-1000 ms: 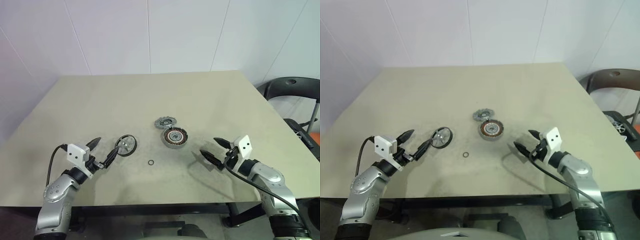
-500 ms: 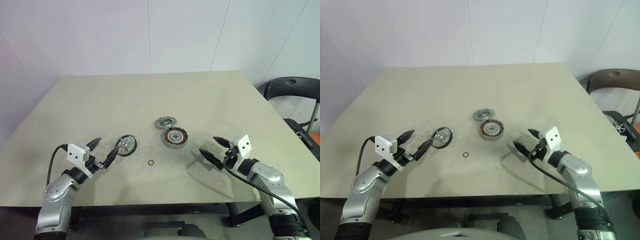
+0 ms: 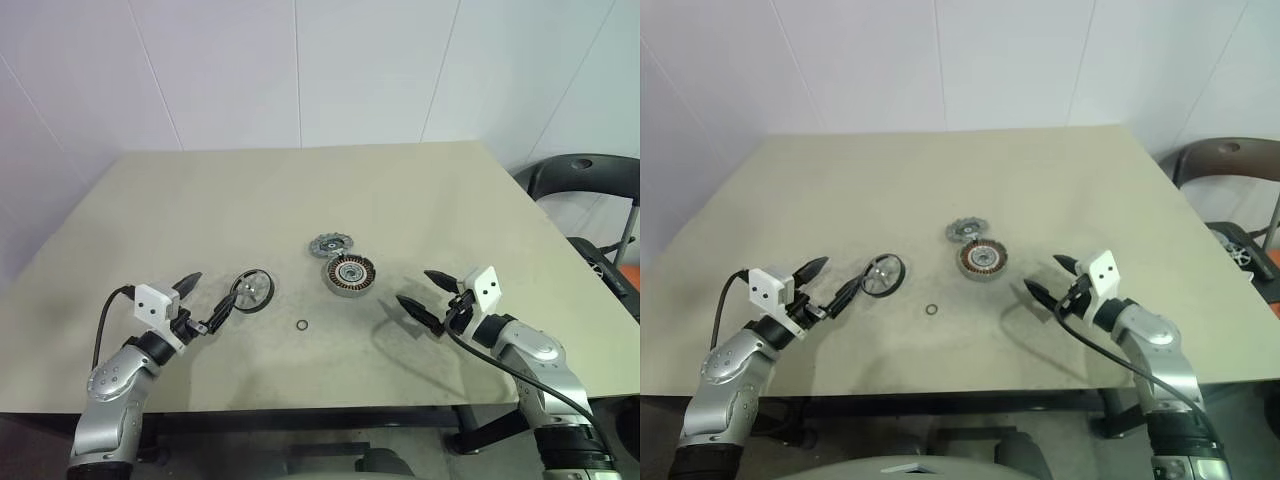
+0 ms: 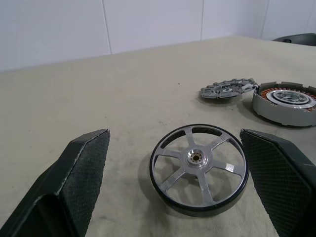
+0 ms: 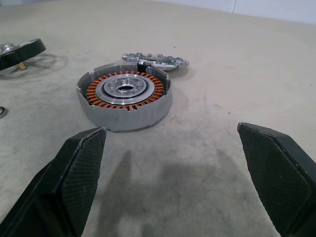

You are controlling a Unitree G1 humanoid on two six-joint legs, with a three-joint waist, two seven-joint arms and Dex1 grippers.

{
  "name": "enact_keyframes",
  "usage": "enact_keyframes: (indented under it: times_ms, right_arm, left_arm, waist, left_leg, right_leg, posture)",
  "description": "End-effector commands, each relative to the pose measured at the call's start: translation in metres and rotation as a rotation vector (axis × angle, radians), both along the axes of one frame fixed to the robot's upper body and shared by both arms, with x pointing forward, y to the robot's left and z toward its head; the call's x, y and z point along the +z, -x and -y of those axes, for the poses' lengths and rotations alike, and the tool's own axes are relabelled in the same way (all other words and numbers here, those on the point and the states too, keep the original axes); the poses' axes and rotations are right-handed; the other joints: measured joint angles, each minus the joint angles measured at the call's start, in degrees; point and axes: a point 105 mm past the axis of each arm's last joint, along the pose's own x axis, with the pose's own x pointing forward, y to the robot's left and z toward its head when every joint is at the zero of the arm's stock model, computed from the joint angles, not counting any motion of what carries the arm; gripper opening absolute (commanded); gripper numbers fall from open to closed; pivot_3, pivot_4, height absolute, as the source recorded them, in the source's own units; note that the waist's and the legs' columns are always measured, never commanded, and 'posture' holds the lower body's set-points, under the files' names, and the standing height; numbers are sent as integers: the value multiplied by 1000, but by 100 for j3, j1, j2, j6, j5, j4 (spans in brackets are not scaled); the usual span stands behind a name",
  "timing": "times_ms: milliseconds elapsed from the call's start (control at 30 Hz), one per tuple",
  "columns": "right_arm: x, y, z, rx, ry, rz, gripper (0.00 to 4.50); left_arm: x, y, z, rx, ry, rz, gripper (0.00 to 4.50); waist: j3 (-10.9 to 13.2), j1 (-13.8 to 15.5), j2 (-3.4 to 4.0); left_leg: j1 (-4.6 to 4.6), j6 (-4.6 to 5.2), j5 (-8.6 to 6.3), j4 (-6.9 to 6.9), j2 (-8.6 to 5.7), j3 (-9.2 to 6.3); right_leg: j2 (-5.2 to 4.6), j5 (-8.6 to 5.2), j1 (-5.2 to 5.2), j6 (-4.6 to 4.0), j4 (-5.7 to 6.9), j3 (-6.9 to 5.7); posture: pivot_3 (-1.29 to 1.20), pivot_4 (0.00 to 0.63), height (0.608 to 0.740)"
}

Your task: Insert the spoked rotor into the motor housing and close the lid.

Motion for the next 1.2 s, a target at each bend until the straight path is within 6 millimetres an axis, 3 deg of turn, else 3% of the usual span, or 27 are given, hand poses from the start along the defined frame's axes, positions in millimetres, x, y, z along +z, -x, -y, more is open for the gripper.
enact_keyframes:
  times_ms: [33,200,333,633,833,1033,1200]
  right_arm:
    - [12,-4,-9,31,10,45,4469]
    - [22,-11,-31,93,62,24,4469]
    - [39,-14,-62,205,64,-78,4469]
    - [59,-30,-93,402,434,-161,4469]
    - [52,-47,-94,511,693,-167,4469]
    - [33,-53,-92,564,831,-174,4469]
    - [29,-57,-103,590,836,-155,4469]
  left_arm:
    - [15,-3,-1,-10,-19,56,4500]
    - [10,1,-4,-12,-23,42,4500]
    - [10,3,-1,-50,-37,47,4500]
    - [0,4,-4,-45,-16,45,4500]
    - [-4,8,-3,-29,-6,52,4500]
    - [3,10,1,-16,-4,68,4500]
    - [12,10,7,-12,-4,82,4500]
  waist:
    - [0,0,0]
    - [1,-14,1]
    - [1,-3,2]
    - [1,3,-1]
    - [1,-16,-5]
    - [1,-10,-5]
    - [1,-18,-5]
  left_leg:
    - [0,0,0,0,0,0]
    - [0,0,0,0,0,1]
    - [-1,-1,0,-1,2,-1]
    - [-5,0,0,-6,0,-9]
    - [-7,0,0,-8,0,-4]
    - [-10,-1,0,-9,-1,-4]
    - [-9,-1,0,-9,-1,-4]
  right_leg:
    - [0,0,0,0,0,0]
    - [0,0,-2,0,1,1]
    - [2,0,-10,-1,1,0]
    - [-4,0,-20,-1,-18,-9]
    - [-6,0,-26,-1,-19,-9]
    - [-8,0,-30,-1,-19,-9]
    - [-6,0,-31,-1,-16,-9]
  posture:
    - [0,0,740]
    - [0,0,740]
    - [0,0,740]
    - [0,0,740]
    - [0,0,740]
    - [0,0,740]
    - [0,0,740]
